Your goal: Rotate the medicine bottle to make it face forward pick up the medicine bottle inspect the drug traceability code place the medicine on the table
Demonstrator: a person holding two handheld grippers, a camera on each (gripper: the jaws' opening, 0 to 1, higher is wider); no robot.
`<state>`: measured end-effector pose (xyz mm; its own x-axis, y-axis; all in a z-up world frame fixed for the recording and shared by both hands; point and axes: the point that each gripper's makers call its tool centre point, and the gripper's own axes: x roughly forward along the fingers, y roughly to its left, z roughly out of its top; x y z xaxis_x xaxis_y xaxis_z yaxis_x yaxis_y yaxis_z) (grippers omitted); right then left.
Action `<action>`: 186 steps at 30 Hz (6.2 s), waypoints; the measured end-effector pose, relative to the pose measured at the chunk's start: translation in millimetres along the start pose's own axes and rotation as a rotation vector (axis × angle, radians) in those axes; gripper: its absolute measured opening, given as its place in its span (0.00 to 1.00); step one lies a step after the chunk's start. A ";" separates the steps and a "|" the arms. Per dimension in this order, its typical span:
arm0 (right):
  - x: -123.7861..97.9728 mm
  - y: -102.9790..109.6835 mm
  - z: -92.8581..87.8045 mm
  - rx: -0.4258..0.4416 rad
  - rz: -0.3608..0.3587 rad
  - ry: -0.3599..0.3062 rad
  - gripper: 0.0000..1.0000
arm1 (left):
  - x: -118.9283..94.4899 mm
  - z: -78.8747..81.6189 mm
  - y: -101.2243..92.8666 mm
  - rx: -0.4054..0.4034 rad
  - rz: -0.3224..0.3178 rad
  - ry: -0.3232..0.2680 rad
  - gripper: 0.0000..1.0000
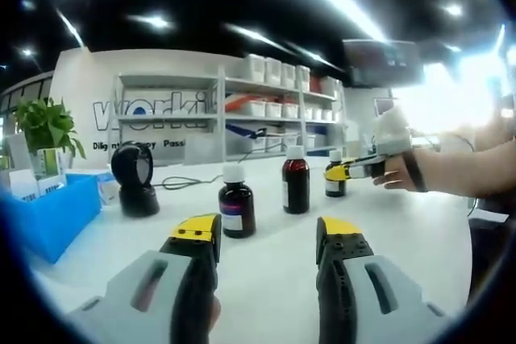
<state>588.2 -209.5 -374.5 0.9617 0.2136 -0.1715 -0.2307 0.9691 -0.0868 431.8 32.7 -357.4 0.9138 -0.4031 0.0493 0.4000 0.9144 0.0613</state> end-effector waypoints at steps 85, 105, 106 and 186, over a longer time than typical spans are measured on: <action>-0.1 5.1 -1.4 -0.045 0.397 -0.033 0.26 | 0.4 -3.0 -4.5 0.011 -0.023 0.009 0.36; -3.5 4.0 -2.5 -0.030 0.097 -0.058 0.27 | 0.1 -2.3 -5.1 0.010 -0.024 0.006 0.36; -3.9 4.3 -2.4 -0.036 0.082 -0.058 0.27 | 0.2 -2.2 -5.2 0.010 -0.024 0.006 0.36; -2.8 15.9 0.6 -0.046 0.636 -0.066 0.27 | 0.7 -4.2 -4.8 0.015 -0.027 0.013 0.36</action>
<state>582.0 -194.5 -374.8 0.6414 0.7538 -0.1430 -0.7641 0.6444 -0.0300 430.8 28.2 -361.8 0.9036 -0.4270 0.0343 0.4236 0.9025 0.0777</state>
